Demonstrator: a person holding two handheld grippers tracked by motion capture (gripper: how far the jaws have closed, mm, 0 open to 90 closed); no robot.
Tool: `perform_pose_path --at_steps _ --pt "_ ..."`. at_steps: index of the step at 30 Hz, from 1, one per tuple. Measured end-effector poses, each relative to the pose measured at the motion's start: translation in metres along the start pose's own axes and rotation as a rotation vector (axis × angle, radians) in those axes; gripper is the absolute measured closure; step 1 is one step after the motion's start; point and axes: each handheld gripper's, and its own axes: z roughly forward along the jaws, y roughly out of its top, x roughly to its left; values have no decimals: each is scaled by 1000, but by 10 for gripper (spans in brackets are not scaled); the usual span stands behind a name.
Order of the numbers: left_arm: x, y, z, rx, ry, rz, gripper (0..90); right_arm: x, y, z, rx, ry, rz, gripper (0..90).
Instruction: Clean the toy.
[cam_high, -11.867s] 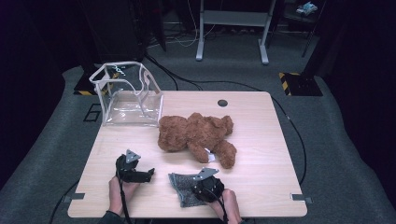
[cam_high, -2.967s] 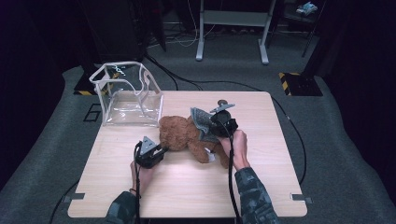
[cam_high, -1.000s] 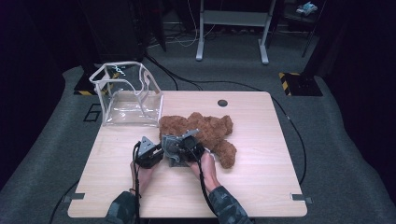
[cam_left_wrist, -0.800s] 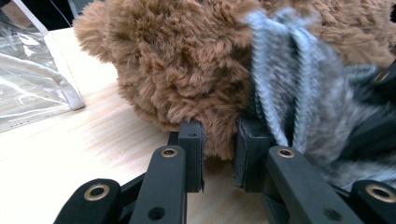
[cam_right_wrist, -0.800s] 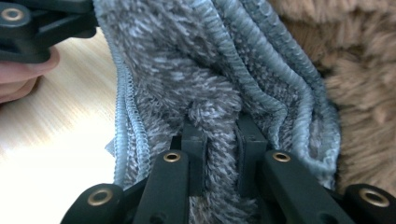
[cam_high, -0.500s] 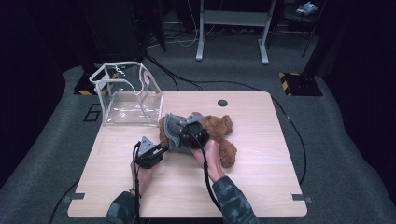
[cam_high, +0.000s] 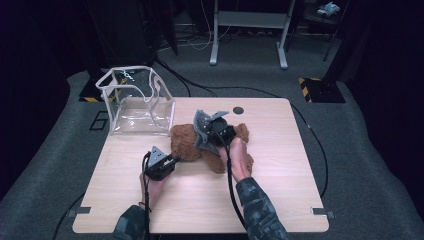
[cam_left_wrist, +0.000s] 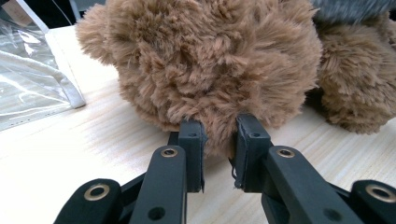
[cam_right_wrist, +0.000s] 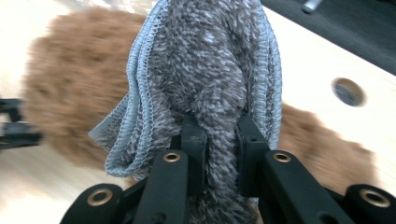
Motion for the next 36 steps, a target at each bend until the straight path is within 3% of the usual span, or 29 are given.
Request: perform_pose_path --at_steps 1,5,6,9,12,13,17,18,20,21,23,24,26,30,33,36 --pt "0 0 0 2 1 1 757 -9 -2 -5 2 -34 47 778" --pt "0 0 0 -2 2 3 757 -36 -13 -9 9 -58 119 780" --pt "0 0 0 -2 2 3 757 -36 -13 -9 9 -58 119 780" --pt "-1 0 1 0 0 3 757 -54 -27 -10 12 -91 158 782" --pt "-1 0 0 0 -2 6 757 -58 -36 -10 19 -112 166 783" --pt "-1 0 0 0 -1 6 757 -64 -46 -7 23 -127 198 784" --pt "-1 0 0 2 -1 9 757 -74 -62 -1 35 -128 239 785" --pt "-1 0 0 3 1 10 757 -80 -72 6 48 -119 268 785" --pt "-1 0 0 3 1 8 757 -82 -75 9 67 -119 271 785" --pt "-1 0 0 4 2 7 757 -89 -86 18 111 -88 304 784" --pt "-1 0 0 5 3 7 757 -92 -91 19 117 -93 312 783" --pt "-1 0 0 5 3 7 757 -92 -91 19 117 -93 312 783" --pt "-1 0 0 8 0 6 757 -91 -86 2 78 -107 302 783" --pt "-1 0 0 7 -1 6 757 -76 -74 -30 7 -65 293 783" --pt "-2 0 0 0 4 12 757 -59 -74 -25 34 -45 246 783" --pt "-2 0 0 3 3 16 757 -56 -87 -12 72 -46 243 784"
